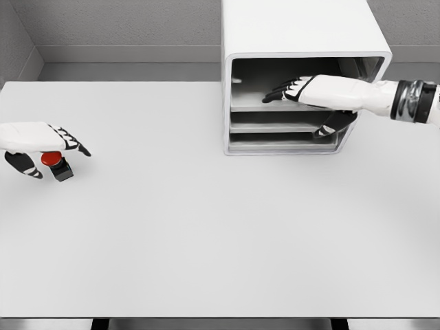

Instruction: Slide open multi-storey tabletop storage cabinets and put open load switch and slide close multi-storey tabletop storage cabinets

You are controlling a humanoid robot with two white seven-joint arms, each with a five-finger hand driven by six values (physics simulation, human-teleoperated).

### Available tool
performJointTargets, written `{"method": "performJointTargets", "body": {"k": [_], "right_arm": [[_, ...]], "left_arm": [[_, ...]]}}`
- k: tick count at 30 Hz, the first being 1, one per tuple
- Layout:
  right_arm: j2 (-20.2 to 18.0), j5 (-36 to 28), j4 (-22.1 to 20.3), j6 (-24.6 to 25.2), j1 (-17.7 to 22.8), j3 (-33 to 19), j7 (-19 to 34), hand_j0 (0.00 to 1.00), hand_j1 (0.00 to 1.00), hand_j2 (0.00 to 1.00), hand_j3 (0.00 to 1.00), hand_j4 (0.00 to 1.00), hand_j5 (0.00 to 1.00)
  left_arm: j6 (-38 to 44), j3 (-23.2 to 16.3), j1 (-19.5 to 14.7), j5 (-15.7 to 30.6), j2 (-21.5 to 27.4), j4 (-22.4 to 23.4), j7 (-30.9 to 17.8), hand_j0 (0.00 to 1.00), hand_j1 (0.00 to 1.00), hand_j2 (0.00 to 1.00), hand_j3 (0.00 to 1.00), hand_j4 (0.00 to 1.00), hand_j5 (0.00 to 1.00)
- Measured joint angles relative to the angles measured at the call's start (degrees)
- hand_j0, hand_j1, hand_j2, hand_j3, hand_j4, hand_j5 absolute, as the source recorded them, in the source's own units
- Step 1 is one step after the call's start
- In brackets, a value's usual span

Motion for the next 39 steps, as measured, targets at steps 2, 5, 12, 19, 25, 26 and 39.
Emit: {"method": "performJointTargets", "body": {"k": [2,5,12,19,25,26,39], "right_arm": [[0.59,0.87,1.93,0.0,-0.53,0.52,0.0,1.0,1.0,1.0,1.0,1.0,1.0],[1.3,2.4,3.68,-0.01,-1.14,0.88,0.0,1.0,1.0,1.0,1.0,1.0,1.0],[3.32,2.52,7.47,0.55,-3.08,2.94,-0.13,1.0,1.0,1.0,1.0,1.0,1.0],[3.16,1.39,7.16,1.6,-2.9,3.25,-0.18,1.0,1.0,1.0,1.0,1.0,1.0],[0.58,6.12,2.22,0.75,-1.76,3.15,-0.25,1.0,1.0,1.0,1.0,1.0,1.0],[0.21,6.59,1.31,0.6,-1.76,3.09,-0.19,1.0,1.0,1.0,1.0,1.0,1.0],[-6.3,6.24,-9.61,0.52,5.27,-1.24,-0.3,1.0,1.0,1.0,1.0,1.0,1.0]], "left_arm": [[0.0,0.02,-0.09,-0.35,0.11,0.01,0.0,0.88,0.88,0.88,0.88,0.88,0.88],[0.0,0.02,0.0,-0.68,0.27,0.07,0.0,0.88,0.88,0.88,0.88,0.88,0.88],[0.01,0.04,-0.18,-1.8,0.38,0.5,0.0,0.82,0.82,0.82,0.82,0.82,0.82],[0.02,0.11,-0.09,-2.12,0.42,0.43,-0.26,0.71,0.71,0.71,0.71,0.71,0.71],[0.01,0.05,-0.18,-2.15,0.37,0.22,-0.73,0.54,0.54,0.54,0.54,0.54,0.54],[0.01,0.05,-0.18,-2.15,0.38,0.2,-0.75,0.51,0.51,0.51,0.51,0.51,0.51],[-0.01,0.14,-1.05,-2.12,0.5,0.12,-0.83,0.38,0.38,0.38,0.38,0.38,0.38]]}}
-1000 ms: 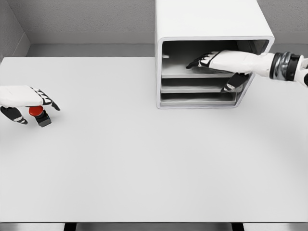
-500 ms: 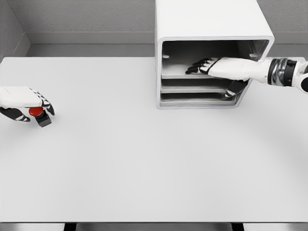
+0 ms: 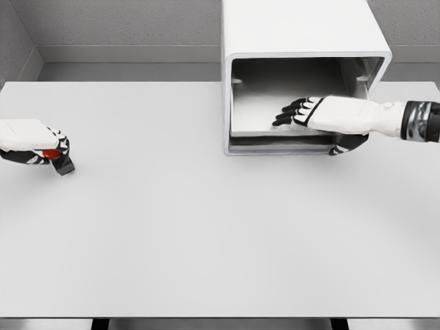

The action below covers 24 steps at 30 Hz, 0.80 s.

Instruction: Slide open multi-storey tabletop storage cabinets and put open load switch and slide close multi-storey tabletop storage cabinets

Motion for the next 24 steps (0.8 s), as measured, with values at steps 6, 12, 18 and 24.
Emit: {"method": "performJointTargets", "body": {"k": [6,12,18,24], "right_arm": [[-1.59,0.5,-3.09,-0.15,1.94,-1.39,0.3,1.0,1.0,1.0,1.0,1.0,1.0],[-4.79,-1.52,-6.67,-0.17,6.95,-3.7,-0.23,1.0,1.0,1.0,1.0,1.0,1.0],[-6.85,-0.08,-8.27,-0.47,7.39,-4.52,0.11,1.0,1.0,1.0,1.0,1.0,1.0],[-8.4,-0.21,-9.71,-0.28,10.29,-8.53,0.1,1.0,1.0,1.0,1.0,1.0,1.0]], "left_arm": [[0.01,0.06,-2.2,0.39,0.97,-2.31,0.02,0.38,0.38,0.38,0.38,0.38,0.38],[-0.03,0.04,-4.84,0.61,1.03,-5.43,0.07,0.38,0.38,0.38,0.38,0.38,0.38],[-0.02,0.09,-6.6,2.18,1.11,-8.87,0.18,0.38,0.38,0.38,0.38,0.38,0.38],[-0.03,0.04,-8.44,5.03,0.76,-13.17,0.2,0.39,0.39,0.39,0.39,0.39,0.39]]}}
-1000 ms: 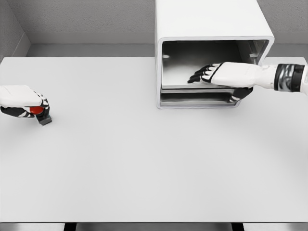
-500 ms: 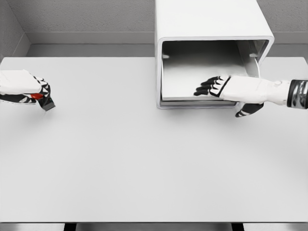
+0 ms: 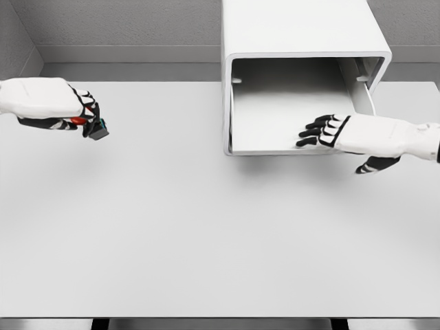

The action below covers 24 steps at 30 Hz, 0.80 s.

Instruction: Slide open multi-storey tabletop storage cabinets and put open load switch and slide close multi-storey tabletop storage cabinets

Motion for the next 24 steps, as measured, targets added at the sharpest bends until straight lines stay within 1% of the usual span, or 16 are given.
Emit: {"method": "performJointTargets", "body": {"k": [3,4,5,7,10,12,13,15,16,17,18,19,21,24], "right_arm": [[-0.47,0.46,-0.77,-0.15,0.35,-0.71,0.13,1.0,1.0,1.0,1.0,1.0,1.0],[-0.65,0.5,-0.94,-0.18,0.53,-0.92,0.15,1.0,1.0,1.0,1.0,1.0,1.0],[-1.0,0.38,-1.13,-0.08,1.49,-1.52,0.14,1.0,1.0,1.0,1.0,1.0,1.0],[-1.52,-0.16,-1.56,-0.15,3.95,-4.22,0.1,1.0,1.0,1.0,1.0,1.0,1.0],[-2.11,-2.58,-2.58,-0.2,4.13,-7.7,0.16,1.0,1.0,1.0,1.0,1.0,1.0],[-2.74,-4.19,-3.12,-0.22,4.31,-9.12,0.18,1.0,1.0,1.0,1.0,1.0,1.0],[-3.16,-4.84,-3.39,-0.25,5.36,-9.94,0.19,1.0,1.0,1.0,1.0,1.0,1.0],[-3.99,-5.73,-3.98,-0.31,9.93,-12.95,0.21,1.0,1.0,1.0,1.0,1.0,1.0],[-5.02,-6.6,-4.18,-0.34,13.09,-15.22,0.22,1.0,1.0,1.0,1.0,1.0,1.0],[-6.17,-7.62,-4.31,-0.34,16.98,-17.98,0.21,1.0,1.0,1.0,1.0,1.0,1.0],[-7.11,-8.57,-4.44,-0.41,19.78,-20.9,0.2,1.0,1.0,1.0,1.0,1.0,1.0],[-7.74,-10.25,-4.65,-0.53,21.71,-23.68,0.06,1.0,1.0,1.0,1.0,1.0,1.0],[-8.88,-10.5,-4.62,-0.4,24.26,-28.82,0.12,1.0,1.0,1.0,1.0,1.0,1.0],[-9.68,-10.69,-4.52,-0.3,25.4,-33.69,0.17,1.0,1.0,1.0,1.0,1.0,1.0]], "left_arm": [[-0.01,-0.02,-0.26,1.43,-0.18,-2.43,0.04,0.38,0.38,0.38,0.38,0.38,0.38],[0.0,-0.02,-0.97,1.85,-0.25,-3.0,0.06,0.38,0.38,0.38,0.38,0.38,0.38],[-0.04,-0.02,-1.32,2.07,-0.32,-3.41,0.05,0.38,0.38,0.38,0.38,0.38,0.38],[-0.01,0.0,-2.37,2.42,-1.01,-3.9,0.14,0.38,0.38,0.38,0.38,0.38,0.38],[-0.02,0.01,-3.69,3.02,-3.09,-4.17,0.19,0.38,0.38,0.38,0.38,0.38,0.38],[-0.05,-0.02,-4.66,4.77,-4.11,-4.28,0.09,0.38,0.38,0.38,0.38,0.38,0.38],[-0.02,-0.01,-5.45,5.5,-4.62,-4.3,0.06,0.38,0.38,0.38,0.38,0.38,0.38],[-0.02,-0.01,-6.24,6.42,-5.74,-4.33,0.01,0.38,0.38,0.38,0.38,0.38,0.38],[-0.06,-0.02,-6.5,6.64,-6.39,-4.32,-0.02,0.38,0.38,0.38,0.38,0.38,0.38],[-0.06,-0.04,-6.76,6.82,-7.15,-4.32,-0.03,0.38,0.38,0.38,0.38,0.38,0.38],[-0.07,-0.05,-6.86,6.92,-8.08,-4.3,-0.07,0.38,0.38,0.38,0.38,0.38,0.38],[-0.1,-0.09,-7.29,6.96,-9.14,-4.25,-0.13,0.38,0.38,0.38,0.38,0.38,0.38],[-0.09,-0.14,-8.0,6.89,-11.37,-4.22,-0.19,0.38,0.38,0.38,0.38,0.38,0.38],[-0.11,-0.23,-7.91,6.74,-14.57,-4.2,-0.26,0.38,0.38,0.38,0.38,0.38,0.38]]}}
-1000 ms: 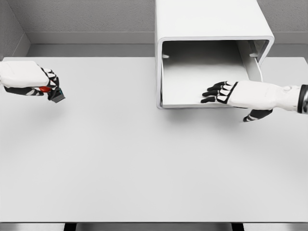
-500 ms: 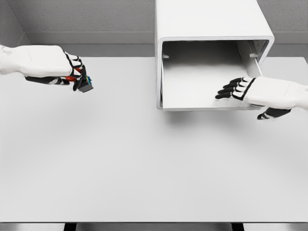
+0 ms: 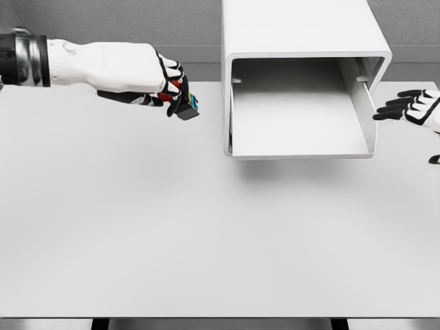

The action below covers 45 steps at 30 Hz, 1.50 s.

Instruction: Slide open multi-storey tabletop storage cabinets and put open load switch and slide close multi-storey tabletop storage cabinets

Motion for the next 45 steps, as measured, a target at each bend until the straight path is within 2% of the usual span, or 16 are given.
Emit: {"method": "performJointTargets", "body": {"k": [4,7,8,9,10,11,12,13,18,22,30,31,33,37,41,45], "right_arm": [[-0.29,-0.2,0.63,-0.04,8.25,-6.93,0.04,1.0,1.0,1.0,1.0,1.0,1.0],[-0.32,-0.36,2.91,0.0,12.3,-11.26,0.04,1.0,1.0,1.0,1.0,1.0,1.0],[-0.31,-0.34,3.65,0.0,14.16,-12.08,0.03,0.9,0.9,0.9,0.9,0.9,0.9],[-0.35,-0.54,4.14,0.13,16.75,-12.7,0.0,0.58,0.58,0.58,0.58,0.58,0.58],[-0.37,-0.22,4.4,-0.02,18.54,-13.13,0.04,0.41,0.41,0.41,0.41,0.41,0.41],[-0.39,-0.21,4.61,0.0,18.99,-13.43,0.04,0.41,0.41,0.41,0.41,0.41,0.41],[-0.38,-0.23,4.78,0.01,18.99,-13.63,0.04,0.52,0.52,0.52,0.52,0.52,0.52],[-0.37,-0.26,4.93,0.02,19.07,-13.78,0.03,0.54,0.54,0.54,0.54,0.54,0.54],[-0.16,-0.21,5.31,0.03,20.74,-13.75,0.03,0.54,0.54,0.54,0.54,0.54,0.54],[0.13,-0.27,5.3,0.02,23.56,-13.57,0.03,0.58,0.58,0.58,0.58,0.58,0.58],[0.55,-0.27,5.47,0.04,25.23,-14.0,0.02,0.6,0.6,0.6,0.6,0.6,0.6],[0.57,-0.25,5.47,0.04,25.31,-14.04,0.02,0.6,0.6,0.6,0.6,0.6,0.6],[0.63,-0.23,5.49,0.04,25.67,-14.09,0.02,0.6,0.6,0.6,0.6,0.6,0.6],[0.68,-0.17,5.54,0.04,26.02,-14.3,0.02,0.62,0.62,0.62,0.62,0.62,0.62],[0.69,-0.15,5.61,0.05,26.11,-14.54,0.02,0.62,0.62,0.62,0.62,0.62,0.62],[0.7,-0.11,5.71,0.02,29.01,-15.97,0.03,0.62,0.62,0.62,0.62,0.62,0.62]], "left_arm": [[-0.01,-0.06,-0.18,0.12,-2.99,-0.06,-0.03,0.39,0.39,0.39,0.39,0.39,0.39],[0.01,-1.13,-1.67,-0.11,-6.33,0.41,-0.04,0.39,0.39,0.39,0.39,0.39,0.39],[-0.03,-1.52,-2.46,-0.25,-7.51,0.52,-0.09,0.39,0.39,0.39,0.39,0.39,0.39],[0.02,-1.78,-2.9,-0.15,-8.51,0.62,-0.03,0.39,0.39,0.39,0.39,0.39,0.39],[0.02,-1.96,-2.9,-0.15,-9.22,0.68,-0.03,0.39,0.39,0.39,0.39,0.39,0.39],[0.01,-2.1,-2.9,-0.17,-9.84,0.73,-0.03,0.39,0.39,0.39,0.39,0.39,0.39],[0.02,-2.22,-2.99,-0.15,-10.34,0.77,-0.03,0.39,0.39,0.39,0.39,0.39,0.39],[0.04,-2.3,-3.34,-0.1,-10.7,0.8,-0.01,0.39,0.39,0.39,0.39,0.39,0.39],[0.08,-3.13,-5.1,0.05,-12.97,1.45,0.01,0.39,0.39,0.39,0.39,0.39,0.39],[0.13,-3.79,-6.41,-0.37,-17.99,8.01,0.0,0.39,0.39,0.39,0.39,0.39,0.39],[0.26,-5.28,-7.03,-0.5,-25.51,18.67,0.38,0.43,0.43,0.43,0.43,0.43,0.43],[0.33,-5.39,-7.03,-0.15,-26.21,19.57,0.49,0.46,0.46,0.46,0.46,0.46,0.46],[0.45,-5.45,-7.03,0.56,-27.14,20.79,0.67,0.59,0.59,0.59,0.59,0.59,0.59],[0.56,-5.49,-7.12,0.79,-28.11,21.87,0.8,0.94,0.94,0.94,0.94,0.94,0.94],[0.69,-5.44,-7.12,0.77,-28.36,22.06,0.99,1.0,1.0,1.0,1.0,1.0,1.0],[0.8,-5.44,-7.12,0.38,-28.34,21.86,1.12,1.0,1.0,1.0,1.0,1.0,1.0]]}}
